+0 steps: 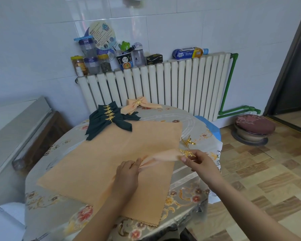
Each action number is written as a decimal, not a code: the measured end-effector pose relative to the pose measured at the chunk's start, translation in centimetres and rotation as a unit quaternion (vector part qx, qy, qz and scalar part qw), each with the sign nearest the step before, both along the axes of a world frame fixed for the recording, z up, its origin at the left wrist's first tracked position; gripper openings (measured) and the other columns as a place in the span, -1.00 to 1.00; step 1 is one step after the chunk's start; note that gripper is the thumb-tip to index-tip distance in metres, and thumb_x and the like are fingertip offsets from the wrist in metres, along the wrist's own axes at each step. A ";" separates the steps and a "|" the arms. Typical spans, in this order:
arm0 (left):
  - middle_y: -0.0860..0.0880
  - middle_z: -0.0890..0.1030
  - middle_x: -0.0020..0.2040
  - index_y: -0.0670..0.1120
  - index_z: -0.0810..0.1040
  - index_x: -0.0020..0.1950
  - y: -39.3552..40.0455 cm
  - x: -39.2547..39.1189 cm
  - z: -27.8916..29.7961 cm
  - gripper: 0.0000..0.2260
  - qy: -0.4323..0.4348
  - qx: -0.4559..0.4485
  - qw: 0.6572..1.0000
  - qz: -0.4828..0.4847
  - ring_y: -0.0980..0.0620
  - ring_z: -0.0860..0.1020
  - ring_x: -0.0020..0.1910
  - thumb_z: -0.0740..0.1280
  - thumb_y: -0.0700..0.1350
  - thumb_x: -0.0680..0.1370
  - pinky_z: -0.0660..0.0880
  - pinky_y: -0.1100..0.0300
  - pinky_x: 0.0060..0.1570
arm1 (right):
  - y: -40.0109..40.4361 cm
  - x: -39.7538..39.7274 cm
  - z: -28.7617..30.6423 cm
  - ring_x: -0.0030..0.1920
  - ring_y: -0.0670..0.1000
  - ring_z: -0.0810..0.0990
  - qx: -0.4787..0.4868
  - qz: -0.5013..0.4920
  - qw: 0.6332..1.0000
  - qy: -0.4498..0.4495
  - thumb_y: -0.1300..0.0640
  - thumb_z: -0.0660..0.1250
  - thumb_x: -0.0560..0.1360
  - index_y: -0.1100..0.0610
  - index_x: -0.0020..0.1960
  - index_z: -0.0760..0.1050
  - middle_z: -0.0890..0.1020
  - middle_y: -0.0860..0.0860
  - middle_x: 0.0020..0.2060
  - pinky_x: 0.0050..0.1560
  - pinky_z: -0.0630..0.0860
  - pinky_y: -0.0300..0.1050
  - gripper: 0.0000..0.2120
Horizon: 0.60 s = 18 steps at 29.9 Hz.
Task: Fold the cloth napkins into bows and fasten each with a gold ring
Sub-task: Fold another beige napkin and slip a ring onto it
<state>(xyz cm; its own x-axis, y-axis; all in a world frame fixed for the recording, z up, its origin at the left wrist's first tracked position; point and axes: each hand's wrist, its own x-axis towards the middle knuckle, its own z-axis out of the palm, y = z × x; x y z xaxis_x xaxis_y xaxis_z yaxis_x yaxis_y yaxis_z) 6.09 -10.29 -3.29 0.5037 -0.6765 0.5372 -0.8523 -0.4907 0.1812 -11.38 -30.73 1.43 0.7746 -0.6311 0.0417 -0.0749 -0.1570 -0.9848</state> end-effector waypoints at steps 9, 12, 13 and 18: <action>-0.08 0.58 -0.13 -0.23 0.58 0.20 2.0 -0.3 0.9 -0.64 -0.083 0.006 0.995 -0.061 -0.02 0.40 -0.12 0.12 -0.08 0.58 0.47 0.09 -0.22 | 0.3 -0.2 1.8 -0.13 -0.17 0.58 -0.055 0.138 0.987 0.062 -0.05 0.50 0.34 -0.07 0.02 0.60 0.66 -0.12 -0.14 -0.17 0.43 -0.37 -0.74; -0.11 0.59 -0.13 -0.23 0.59 0.18 2.7 0.1 1.4 -0.67 -0.128 0.012 0.989 -0.076 -0.05 0.42 -0.13 0.16 -0.10 0.57 0.47 0.08 -0.23 | 0.1 -0.3 2.1 -0.29 -0.18 0.49 -0.107 0.159 0.979 0.063 -0.03 0.52 0.32 -0.02 -0.08 0.59 0.58 -0.11 -0.27 -0.26 0.36 -0.30 -0.78; -0.11 0.60 -0.12 -0.23 0.59 0.18 2.9 0.2 1.5 -0.65 -0.140 0.016 0.987 -0.080 -0.06 0.42 -0.13 0.13 -0.07 0.60 0.47 0.07 -0.23 | 0.1 -0.2 2.1 -0.29 -0.17 0.48 -0.128 0.167 0.975 0.069 -0.03 0.52 0.32 -0.04 -0.08 0.58 0.57 -0.12 -0.27 -0.25 0.35 -0.28 -0.78; -0.12 0.61 -0.09 -0.20 0.59 0.20 3.6 0.3 1.8 -0.51 -0.160 0.043 0.982 -0.087 -0.07 0.41 -0.10 -0.08 -0.02 0.68 0.48 0.07 -0.19 | 1.1 0.0 2.6 -0.16 -0.23 0.52 -0.225 0.206 0.945 0.120 -0.01 0.53 0.32 -0.17 0.07 0.55 0.61 -0.22 -0.09 -0.13 0.41 -0.36 -0.65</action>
